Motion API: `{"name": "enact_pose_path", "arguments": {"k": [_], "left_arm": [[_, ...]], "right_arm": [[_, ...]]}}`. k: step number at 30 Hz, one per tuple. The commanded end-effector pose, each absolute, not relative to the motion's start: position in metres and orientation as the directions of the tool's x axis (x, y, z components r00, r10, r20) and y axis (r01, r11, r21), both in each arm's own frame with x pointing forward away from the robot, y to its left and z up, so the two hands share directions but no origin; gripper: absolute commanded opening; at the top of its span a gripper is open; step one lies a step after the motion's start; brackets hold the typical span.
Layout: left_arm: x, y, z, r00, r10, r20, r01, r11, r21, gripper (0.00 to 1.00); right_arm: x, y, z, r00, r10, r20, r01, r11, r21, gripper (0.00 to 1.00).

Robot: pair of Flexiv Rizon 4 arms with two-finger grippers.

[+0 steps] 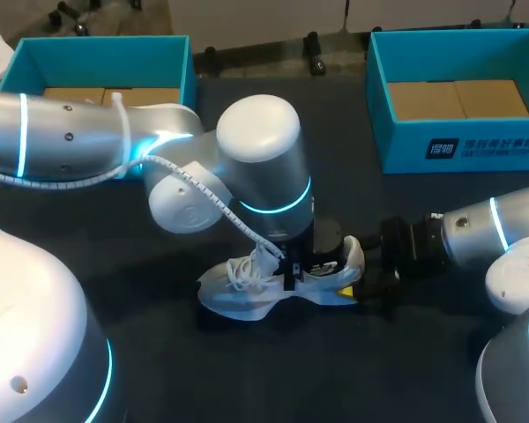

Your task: Take the shoe out of the shoebox, open the shoe tongue, remove and reinsert the insole, then place the shoe into the shoebox

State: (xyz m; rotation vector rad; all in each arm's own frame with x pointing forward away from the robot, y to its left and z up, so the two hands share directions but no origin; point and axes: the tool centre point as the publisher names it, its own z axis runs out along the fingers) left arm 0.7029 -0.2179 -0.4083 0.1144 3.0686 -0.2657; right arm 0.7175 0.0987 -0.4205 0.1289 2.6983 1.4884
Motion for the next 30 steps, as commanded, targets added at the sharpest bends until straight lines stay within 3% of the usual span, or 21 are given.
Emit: {"name": "enact_pose_path", "arguments": {"k": [1,16,30], "left_arm": [[0.702,-0.207,-0.404,-0.995,0.069,-0.067,0.079,0.982,-0.172,0.00],[0.714,-0.203,-0.387,-0.997,0.044,-0.070,0.057,0.978,-0.200,0.00],[0.709,-0.203,-0.362,-0.998,0.054,0.028,0.043,0.948,-0.317,0.00]], "right_arm": [[0.717,0.103,-0.425,-0.995,0.102,-0.009,0.048,0.537,0.843,0.00],[0.717,0.103,-0.425,-0.995,0.102,-0.009,0.048,0.537,0.843,0.00],[0.717,0.103,-0.425,-0.995,0.102,-0.009,0.048,0.537,0.843,0.00]]}}
